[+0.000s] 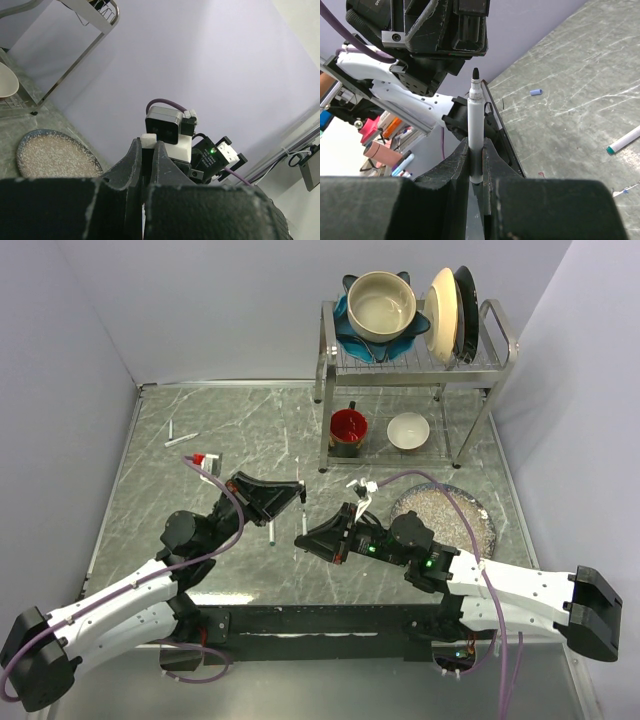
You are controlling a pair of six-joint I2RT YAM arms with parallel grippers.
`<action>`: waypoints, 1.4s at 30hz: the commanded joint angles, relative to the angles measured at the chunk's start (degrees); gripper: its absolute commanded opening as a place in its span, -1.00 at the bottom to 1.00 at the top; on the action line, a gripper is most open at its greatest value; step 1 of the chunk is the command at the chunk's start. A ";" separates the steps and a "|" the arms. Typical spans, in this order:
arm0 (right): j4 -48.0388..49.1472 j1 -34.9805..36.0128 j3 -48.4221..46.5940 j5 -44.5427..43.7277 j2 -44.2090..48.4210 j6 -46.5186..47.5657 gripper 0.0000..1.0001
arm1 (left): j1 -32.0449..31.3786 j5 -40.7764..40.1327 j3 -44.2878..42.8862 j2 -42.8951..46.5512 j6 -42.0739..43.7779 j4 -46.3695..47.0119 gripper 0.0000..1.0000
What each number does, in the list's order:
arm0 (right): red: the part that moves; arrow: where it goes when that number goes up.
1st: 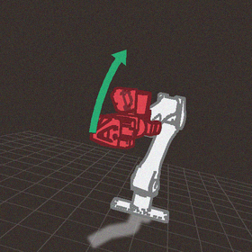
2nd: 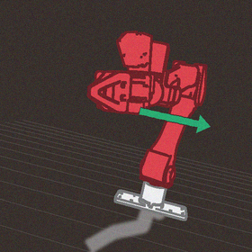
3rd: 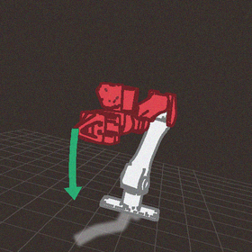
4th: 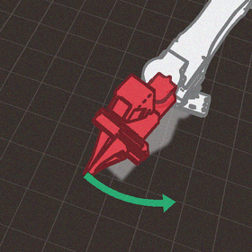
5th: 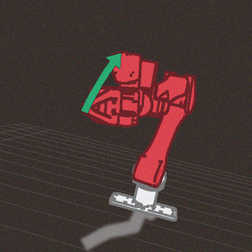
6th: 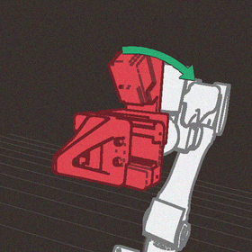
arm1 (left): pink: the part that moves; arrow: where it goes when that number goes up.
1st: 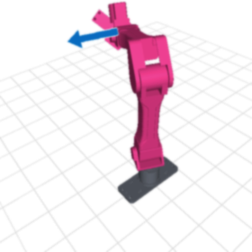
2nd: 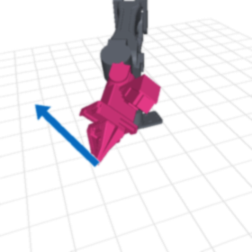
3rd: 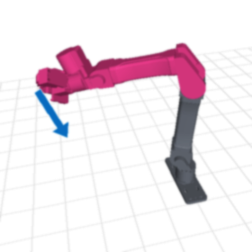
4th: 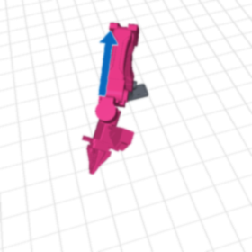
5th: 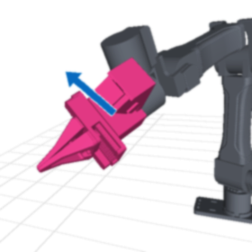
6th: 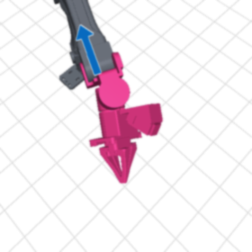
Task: Insert the pens into the pen caps
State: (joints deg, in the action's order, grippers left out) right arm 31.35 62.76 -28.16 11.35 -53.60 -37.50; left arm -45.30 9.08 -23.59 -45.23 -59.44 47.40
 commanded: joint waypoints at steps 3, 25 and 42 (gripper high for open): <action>1.96 0.61 -3.13 -1.69 0.43 1.37 -1.00 | -0.84 -0.03 0.30 0.06 0.20 3.58 -0.98; 0.82 0.78 -3.83 -1.86 1.13 1.55 -1.00 | -1.90 -2.14 0.57 1.29 2.57 -0.11 -0.98; -2.17 0.87 -6.38 -4.58 1.22 3.39 -1.00 | -2.34 0.58 1.97 3.57 1.96 -1.43 -0.98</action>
State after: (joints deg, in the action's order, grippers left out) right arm 28.64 63.20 -30.70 9.43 -53.39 -36.01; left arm -47.22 7.53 -22.35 -42.50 -57.76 44.97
